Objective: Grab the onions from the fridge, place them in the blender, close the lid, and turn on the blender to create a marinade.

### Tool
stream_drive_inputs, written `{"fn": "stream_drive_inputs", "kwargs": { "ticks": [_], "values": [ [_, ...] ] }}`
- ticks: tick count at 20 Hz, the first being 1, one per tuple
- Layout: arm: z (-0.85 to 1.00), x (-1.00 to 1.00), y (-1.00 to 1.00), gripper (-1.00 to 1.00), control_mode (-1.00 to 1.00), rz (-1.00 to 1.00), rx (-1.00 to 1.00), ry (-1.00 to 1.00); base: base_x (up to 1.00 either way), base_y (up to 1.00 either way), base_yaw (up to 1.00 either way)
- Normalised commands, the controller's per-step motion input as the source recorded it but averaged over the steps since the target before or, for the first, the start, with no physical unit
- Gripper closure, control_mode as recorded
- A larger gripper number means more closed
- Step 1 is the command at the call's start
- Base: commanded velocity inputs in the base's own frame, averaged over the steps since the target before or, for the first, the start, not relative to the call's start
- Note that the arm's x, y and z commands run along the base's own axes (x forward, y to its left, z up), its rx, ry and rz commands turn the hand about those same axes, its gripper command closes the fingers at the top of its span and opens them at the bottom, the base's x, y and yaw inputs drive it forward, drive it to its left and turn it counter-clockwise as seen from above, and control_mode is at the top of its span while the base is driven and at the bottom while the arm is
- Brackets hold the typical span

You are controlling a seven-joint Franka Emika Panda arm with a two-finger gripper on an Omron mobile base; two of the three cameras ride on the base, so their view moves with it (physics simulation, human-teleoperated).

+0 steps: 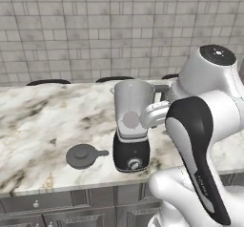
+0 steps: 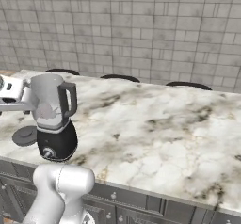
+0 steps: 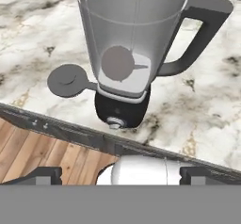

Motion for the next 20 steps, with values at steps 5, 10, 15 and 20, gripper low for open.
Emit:
{"fn": "stream_drive_inputs", "kwargs": {
  "ticks": [5,10,15,20],
  "values": [
    [-0.31,-0.1,-0.65,-1.0,-1.0,-0.11,0.07,0.04,0.0,0.0,0.0],
    [-0.29,-0.16,-0.66,-1.0,-1.0,-0.02,0.11,0.0,0.0,0.0,0.0],
    [-0.16,0.0,0.0,-1.0,1.0,0.0,-0.04,0.02,-0.06,-0.01,0.0],
    [0.0,0.0,0.0,-1.0,1.0,0.0,0.0,0.0,-0.64,-0.46,0.21]
  ]
}}
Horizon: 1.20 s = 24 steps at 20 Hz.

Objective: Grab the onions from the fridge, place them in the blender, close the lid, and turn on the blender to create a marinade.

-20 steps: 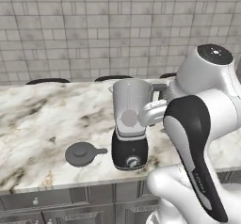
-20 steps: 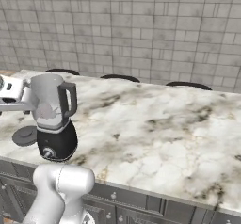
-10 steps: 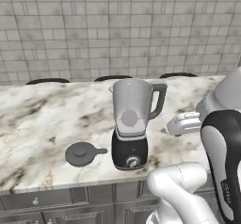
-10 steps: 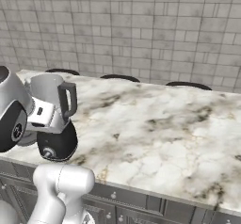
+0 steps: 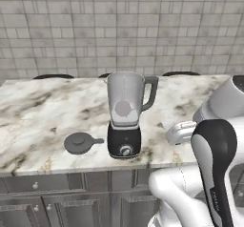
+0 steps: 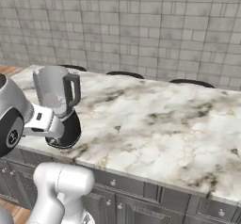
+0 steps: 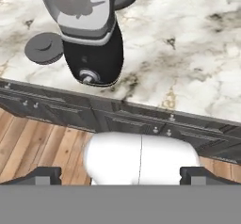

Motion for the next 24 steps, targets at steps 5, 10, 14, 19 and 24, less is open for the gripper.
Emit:
{"fn": "stream_drive_inputs", "kwargs": {
  "ticks": [5,10,14,19,24],
  "values": [
    [0.0,0.0,0.0,-1.0,1.0,0.0,0.0,0.0,-0.02,-0.72,0.68],
    [0.0,0.0,0.0,-1.0,1.0,0.0,0.0,0.0,0.0,-0.22,0.91],
    [0.0,0.0,0.0,-1.0,1.0,0.0,0.0,0.0,-0.04,-0.02,0.95],
    [0.0,0.0,0.0,-1.0,1.0,0.0,0.0,0.0,-0.22,0.0,0.87],
    [0.0,0.0,0.0,-1.0,1.0,0.0,0.0,0.0,-0.09,0.08,0.84]
  ]
}}
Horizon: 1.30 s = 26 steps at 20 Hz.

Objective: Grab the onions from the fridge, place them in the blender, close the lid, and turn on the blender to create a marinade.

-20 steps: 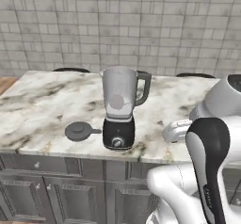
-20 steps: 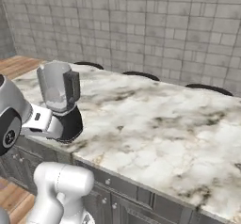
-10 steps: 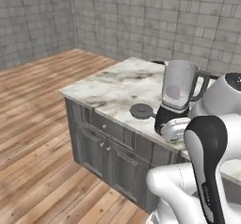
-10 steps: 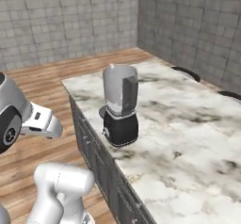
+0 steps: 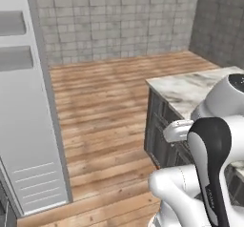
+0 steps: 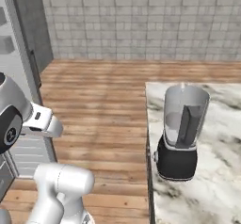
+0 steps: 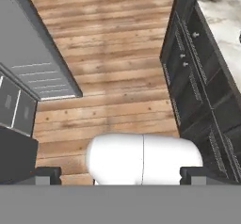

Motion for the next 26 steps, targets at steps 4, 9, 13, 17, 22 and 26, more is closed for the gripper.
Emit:
{"fn": "stream_drive_inputs", "kwargs": {
  "ticks": [4,9,13,17,22,26],
  "values": [
    [0.0,0.0,0.0,-1.0,1.0,0.0,0.0,0.0,0.0,0.18,0.86],
    [0.0,0.0,0.0,-1.0,1.0,0.0,0.0,0.0,0.35,0.1,0.78],
    [0.0,0.0,0.0,-1.0,1.0,0.0,0.0,0.0,0.99,0.0,0.63],
    [0.0,0.0,0.0,-1.0,1.0,0.0,0.0,0.0,1.0,0.0,0.6],
    [0.0,0.0,0.0,-1.0,1.0,0.0,0.0,0.0,0.9,0.0,0.6],
    [0.0,0.0,0.0,-1.0,1.0,0.0,0.0,0.0,0.8,-0.01,0.56]
  ]
}}
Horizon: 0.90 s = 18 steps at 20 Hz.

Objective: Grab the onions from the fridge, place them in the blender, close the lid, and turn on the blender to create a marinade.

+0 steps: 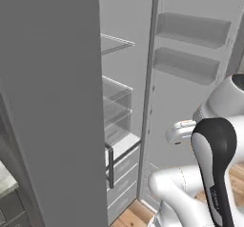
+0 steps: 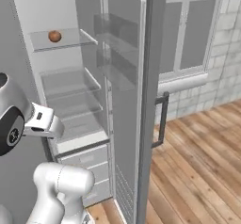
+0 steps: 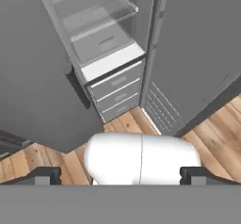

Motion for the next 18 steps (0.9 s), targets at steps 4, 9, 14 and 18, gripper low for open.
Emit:
{"fn": "stream_drive_inputs", "kwargs": {
  "ticks": [4,9,14,18],
  "values": [
    [0.0,0.0,0.0,-1.0,1.0,0.0,0.0,0.0,0.6,0.0,0.53],
    [0.0,0.0,0.0,-1.0,1.0,0.0,0.0,0.0,0.47,-0.05,0.54],
    [0.0,0.0,0.0,-1.0,1.0,0.0,0.0,0.0,0.34,-0.48,0.41],
    [0.0,0.0,0.0,-1.0,1.0,0.0,0.0,0.0,0.35,-0.61,0.3]
  ]
}}
